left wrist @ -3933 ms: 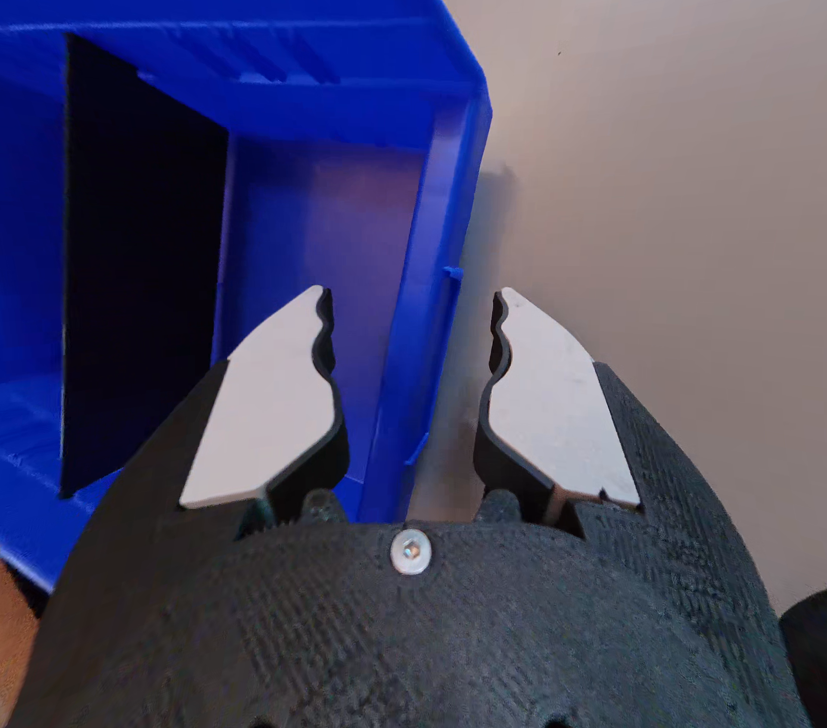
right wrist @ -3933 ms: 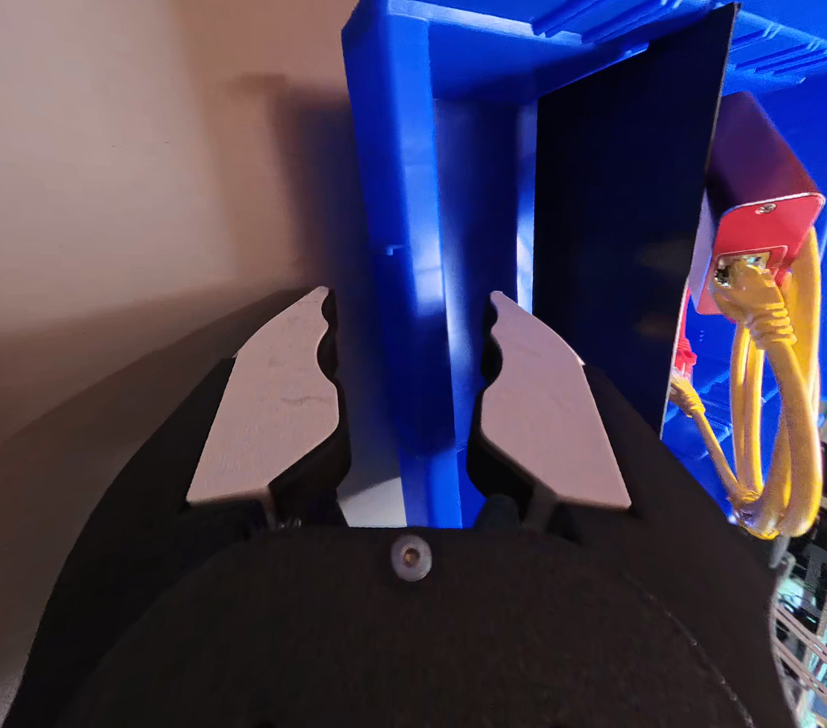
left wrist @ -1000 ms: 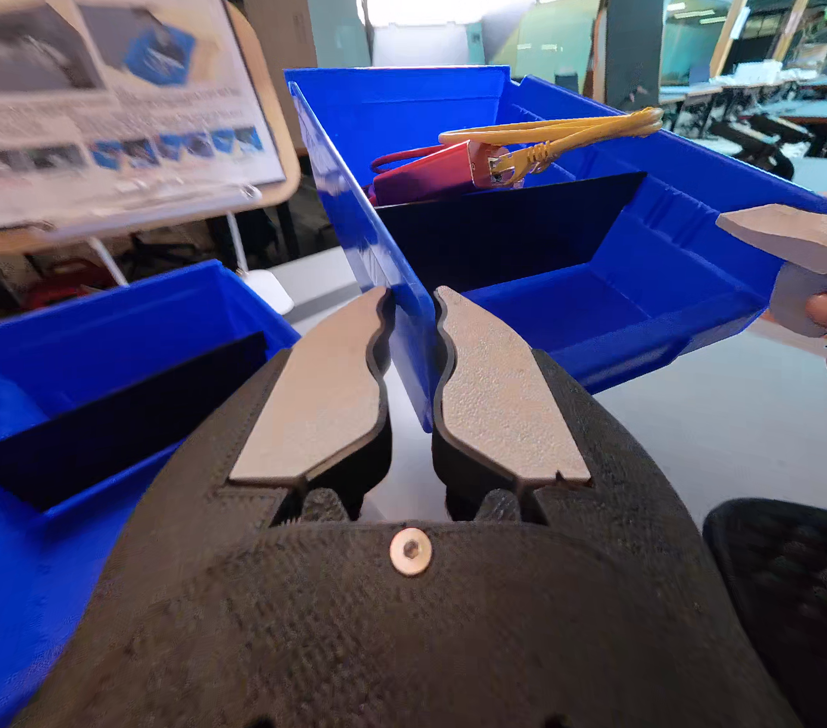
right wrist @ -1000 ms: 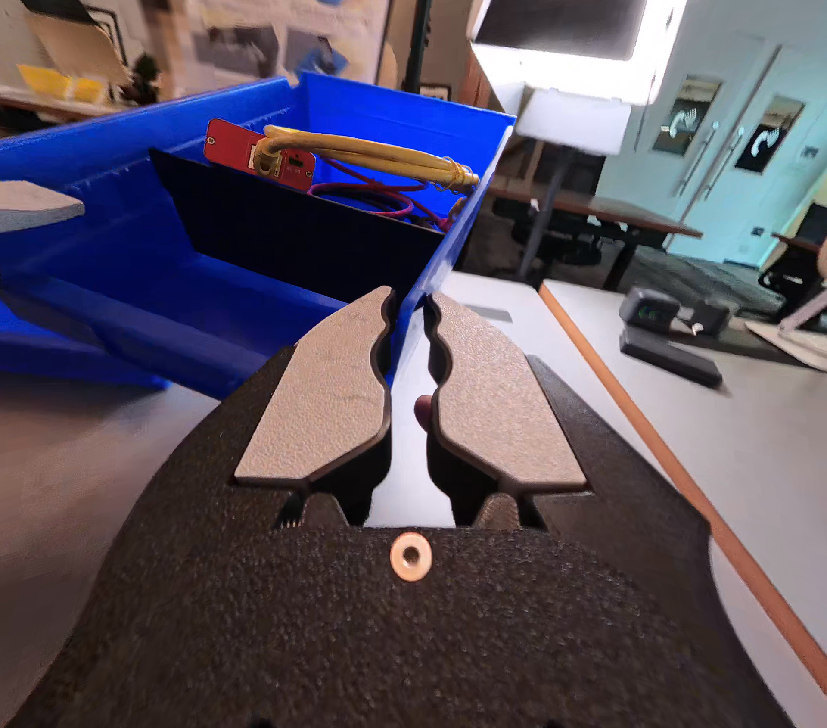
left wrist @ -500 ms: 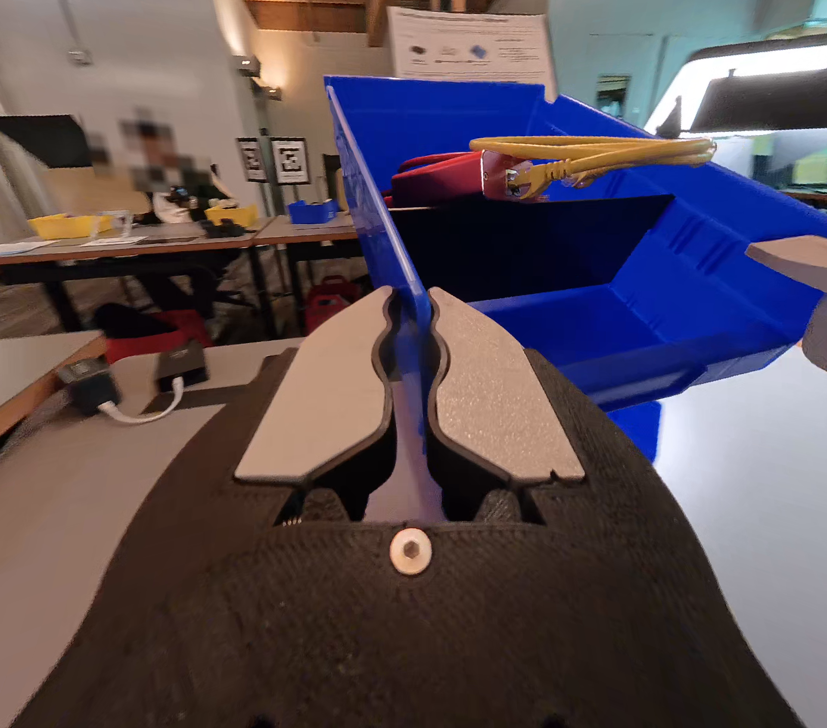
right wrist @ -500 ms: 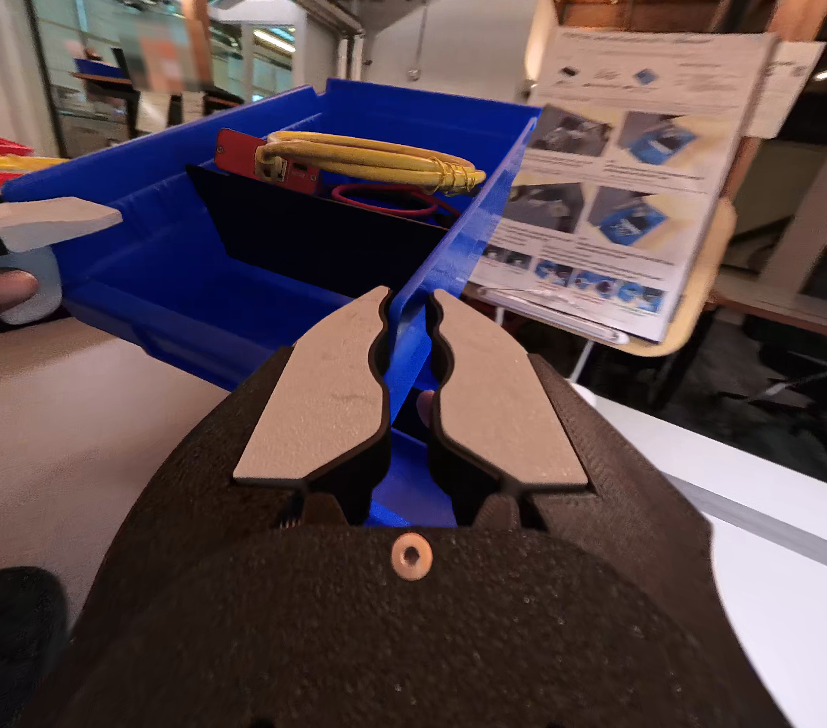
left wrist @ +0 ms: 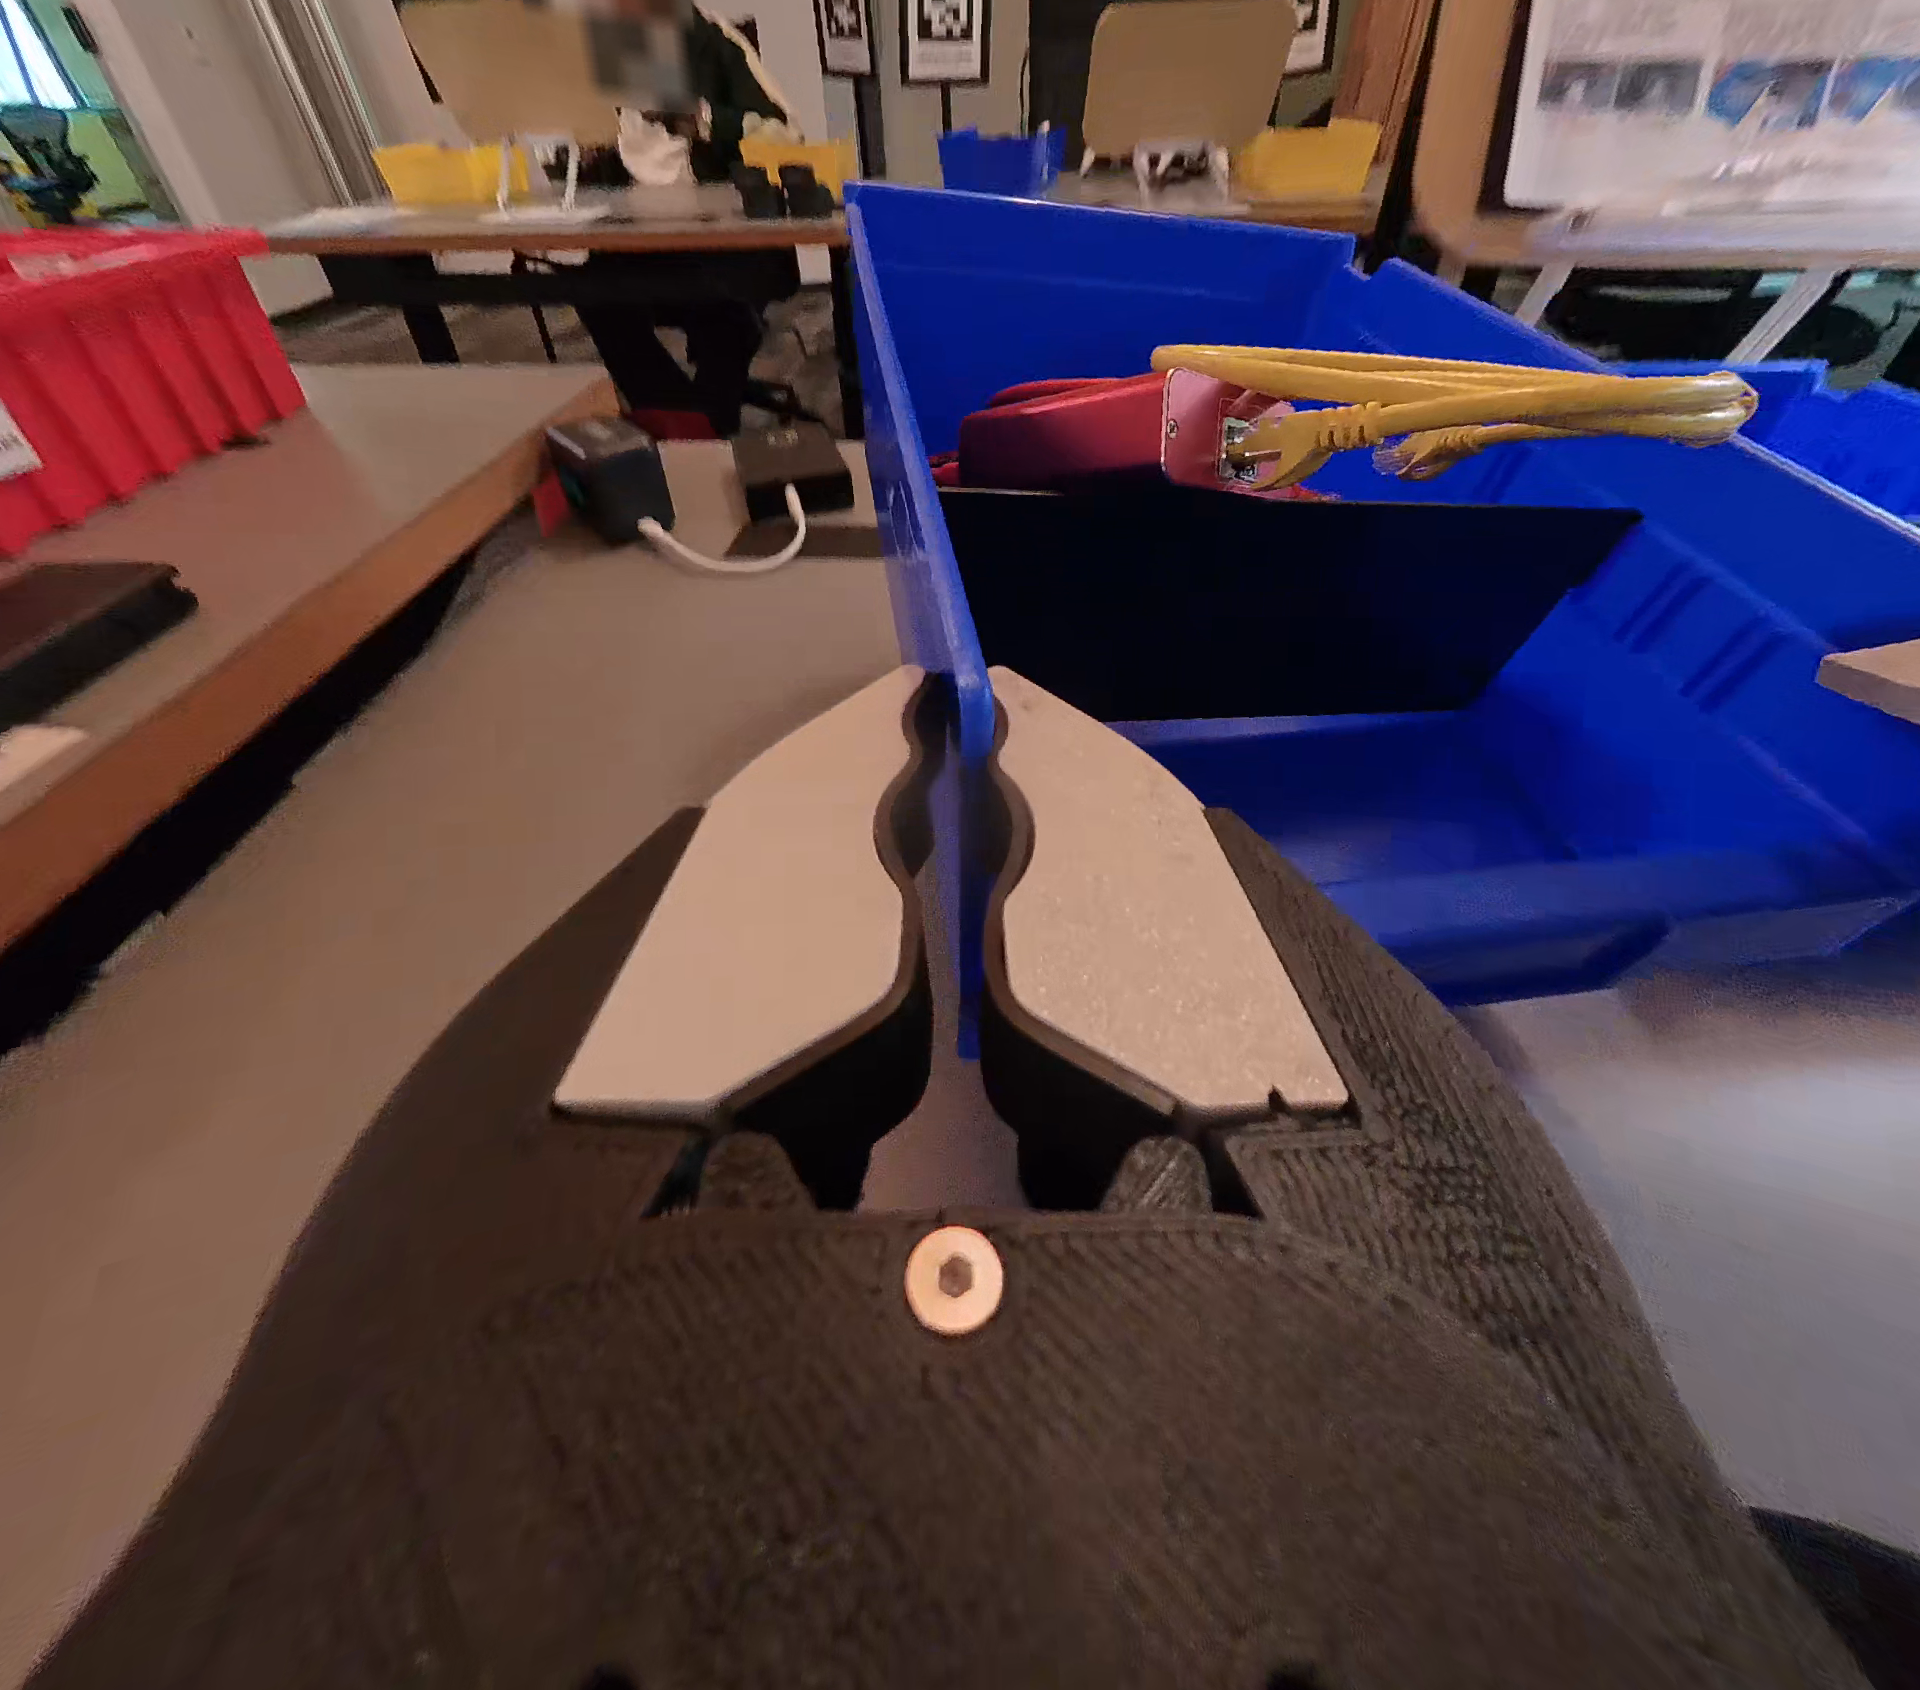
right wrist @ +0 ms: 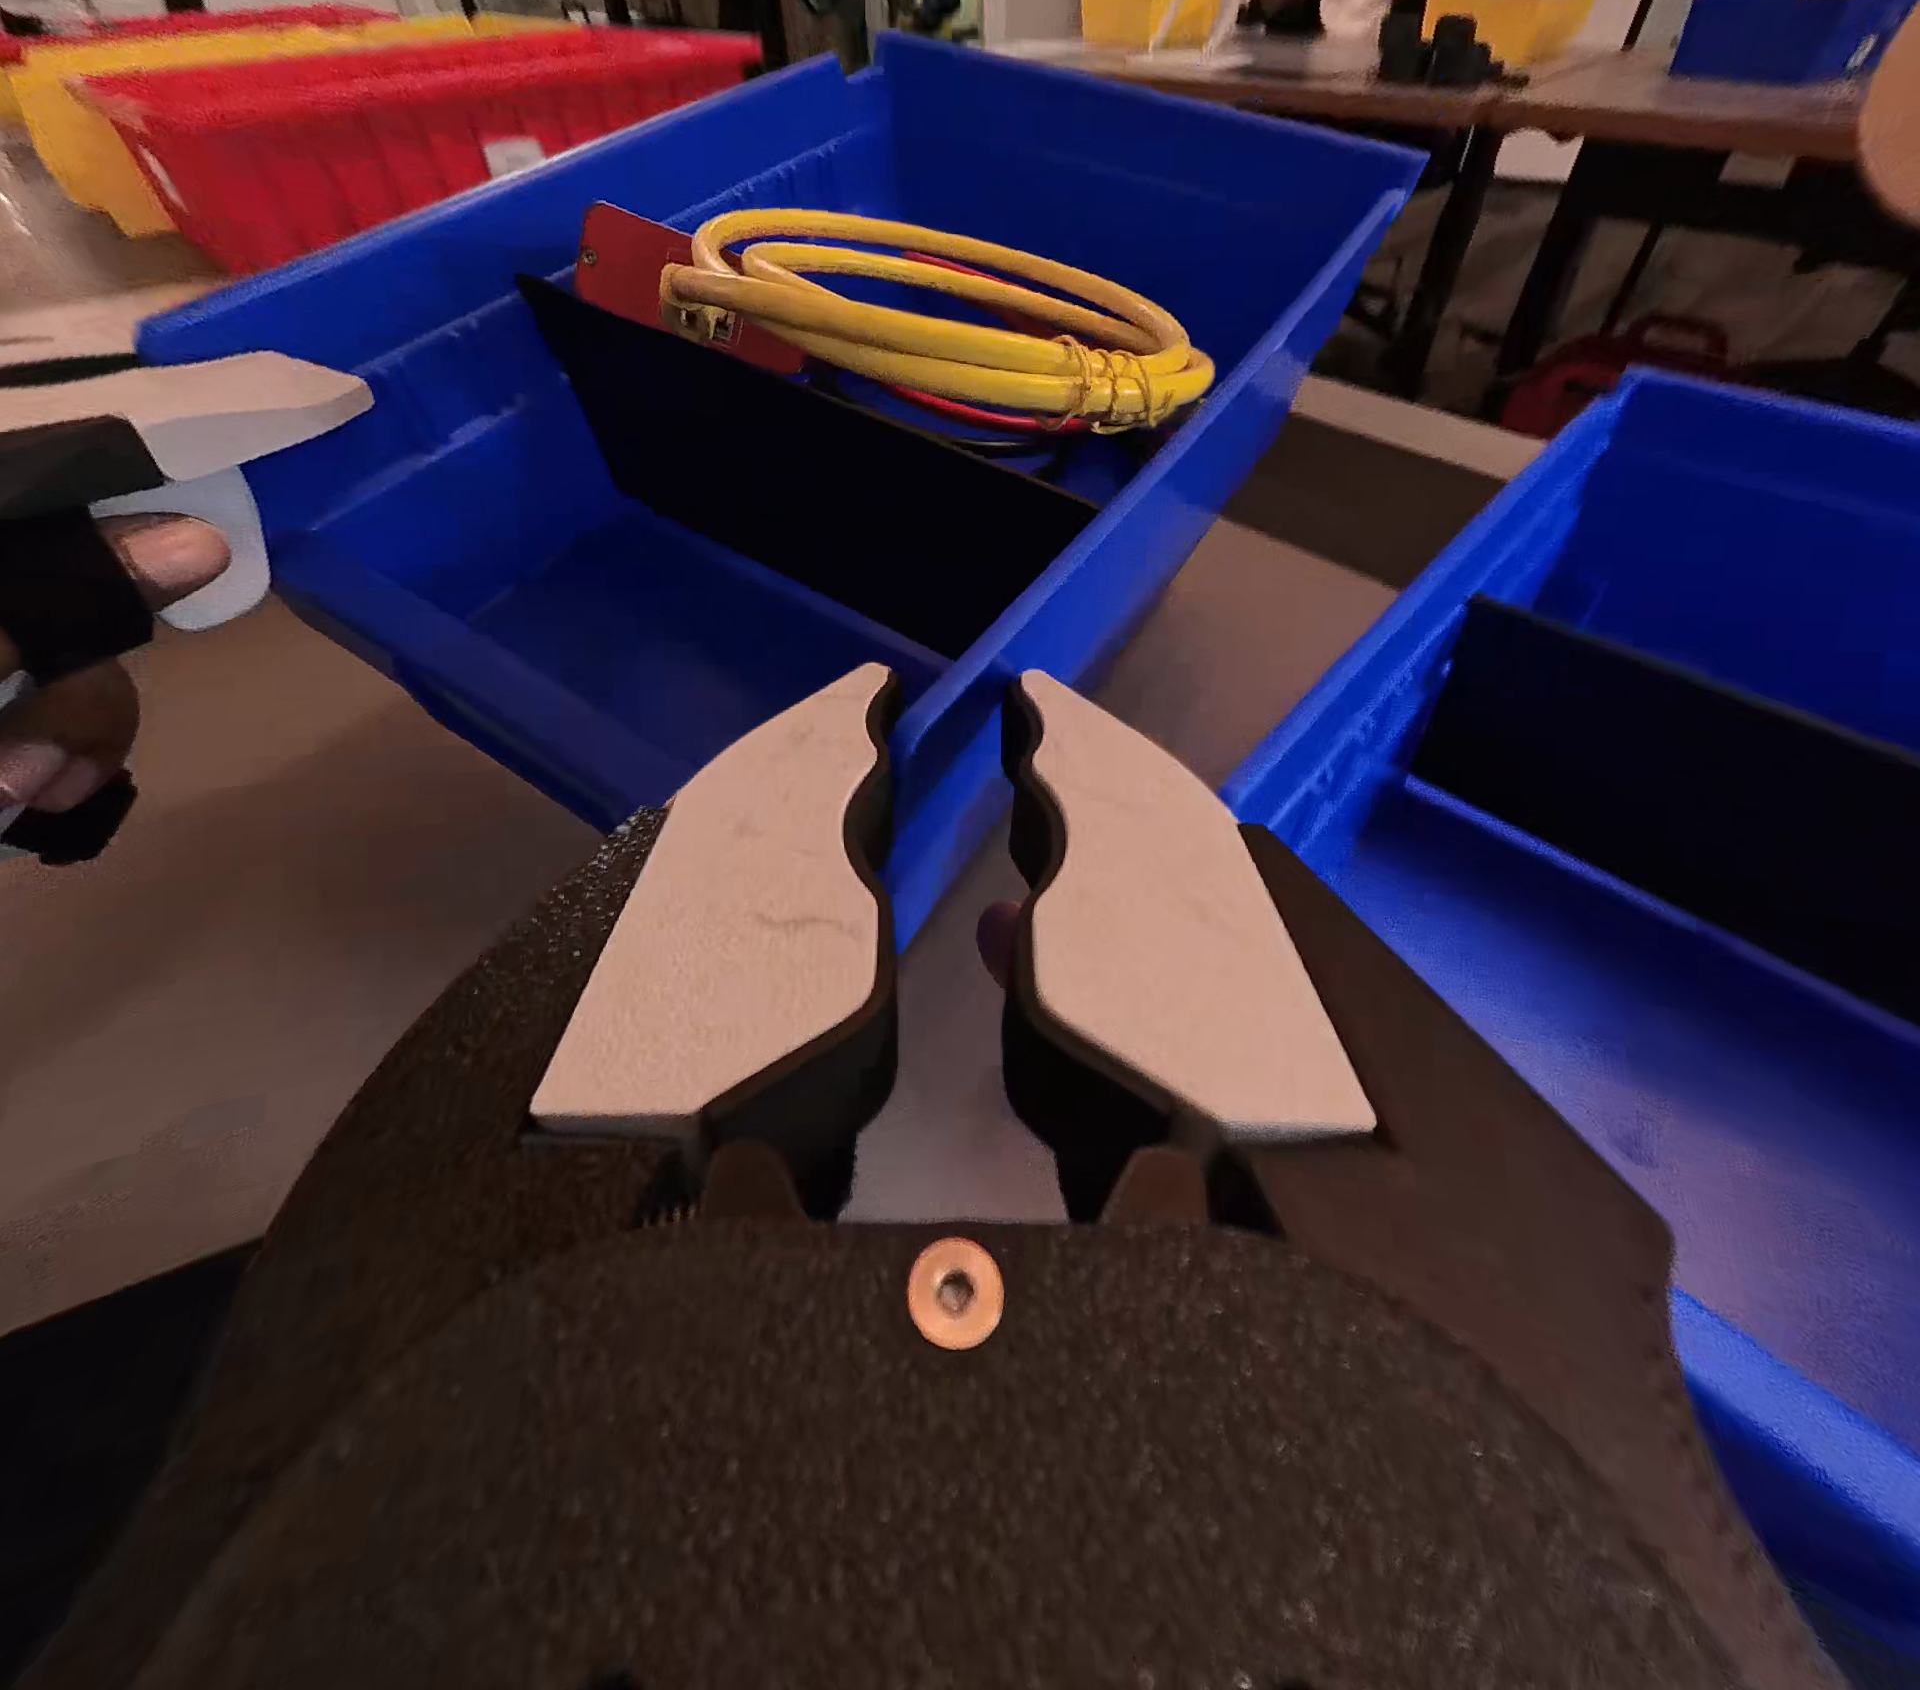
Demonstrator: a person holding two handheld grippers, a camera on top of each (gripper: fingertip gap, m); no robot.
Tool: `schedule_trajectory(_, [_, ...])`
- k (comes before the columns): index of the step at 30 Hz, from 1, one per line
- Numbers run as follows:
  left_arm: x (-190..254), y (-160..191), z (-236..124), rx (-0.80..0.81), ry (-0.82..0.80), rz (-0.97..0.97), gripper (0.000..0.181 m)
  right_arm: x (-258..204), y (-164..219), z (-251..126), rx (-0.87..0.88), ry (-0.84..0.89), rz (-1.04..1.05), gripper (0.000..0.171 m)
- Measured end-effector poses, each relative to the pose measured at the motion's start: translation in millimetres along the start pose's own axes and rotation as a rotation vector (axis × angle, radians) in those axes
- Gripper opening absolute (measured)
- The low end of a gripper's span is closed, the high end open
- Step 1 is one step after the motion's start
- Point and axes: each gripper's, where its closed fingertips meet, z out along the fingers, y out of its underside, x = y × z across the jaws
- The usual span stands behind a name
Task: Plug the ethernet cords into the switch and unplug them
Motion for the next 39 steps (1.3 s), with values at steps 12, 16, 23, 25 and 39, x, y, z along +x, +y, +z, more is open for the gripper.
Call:
schedule_trajectory(12, [27.9, 38.6, 27.7, -0.169, 0.124, 0.107, 0.033, 27.7, 23.0, -12.9, -0.184, -0.139, -0.130, 0.039])
schedule_trajectory(16, [48.9, -8.6, 9.8, -0.078, 0.191, 0.319, 0.040, 66.1, 8.8, -50.8, -0.241, -0.192, -0.258, 0.046])
schedule_trajectory(23, [139.9, 70.0, 9.8, -0.524, 0.696, 0.684, 0.063, 114.8, 96.1, -50.5, -0.704, -0.205, -0.641, 0.065])
schedule_trajectory(25, [141.3, 102.3, 16.7, -0.655, 0.734, 0.821, 0.069, 117.3, 118.0, -40.8, -0.782, -0.222, -0.702, 0.063])
schedule_trajectory(39, [186.8, 132.3, 20.4, -0.709, 0.783, 0.926, 0.031, 179.6, 128.6, -172.0, -0.760, -0.065, -0.716, 0.030])
